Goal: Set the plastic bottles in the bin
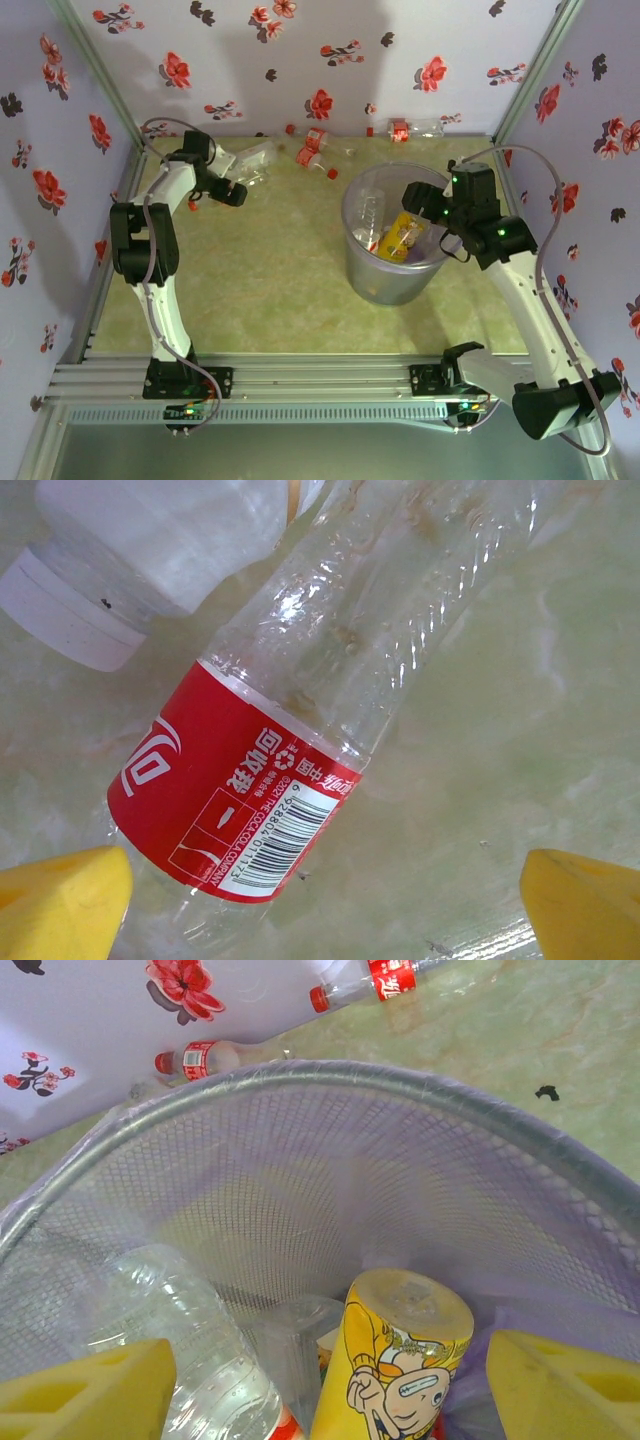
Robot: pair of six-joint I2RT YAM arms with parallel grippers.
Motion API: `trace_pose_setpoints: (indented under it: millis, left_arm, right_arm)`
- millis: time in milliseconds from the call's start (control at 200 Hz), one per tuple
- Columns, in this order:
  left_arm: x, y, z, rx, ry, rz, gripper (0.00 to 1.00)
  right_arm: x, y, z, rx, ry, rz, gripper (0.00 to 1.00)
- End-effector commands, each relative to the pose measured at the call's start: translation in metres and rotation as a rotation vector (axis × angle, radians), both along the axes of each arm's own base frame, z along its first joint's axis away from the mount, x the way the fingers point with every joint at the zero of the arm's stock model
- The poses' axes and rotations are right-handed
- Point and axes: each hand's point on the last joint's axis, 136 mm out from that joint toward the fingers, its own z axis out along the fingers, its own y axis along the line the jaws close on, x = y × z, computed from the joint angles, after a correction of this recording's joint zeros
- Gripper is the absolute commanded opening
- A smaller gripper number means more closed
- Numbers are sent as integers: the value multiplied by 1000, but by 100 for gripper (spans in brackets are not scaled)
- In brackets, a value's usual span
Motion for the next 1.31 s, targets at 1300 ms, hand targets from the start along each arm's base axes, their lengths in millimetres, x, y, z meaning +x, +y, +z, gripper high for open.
trace_pose_setpoints:
  millis: [1300]
  left_arm:
    - [-1,16,-31,86,136,48,96]
  right_arm:
    - [-11,-16,23,-35,-82,-17,81]
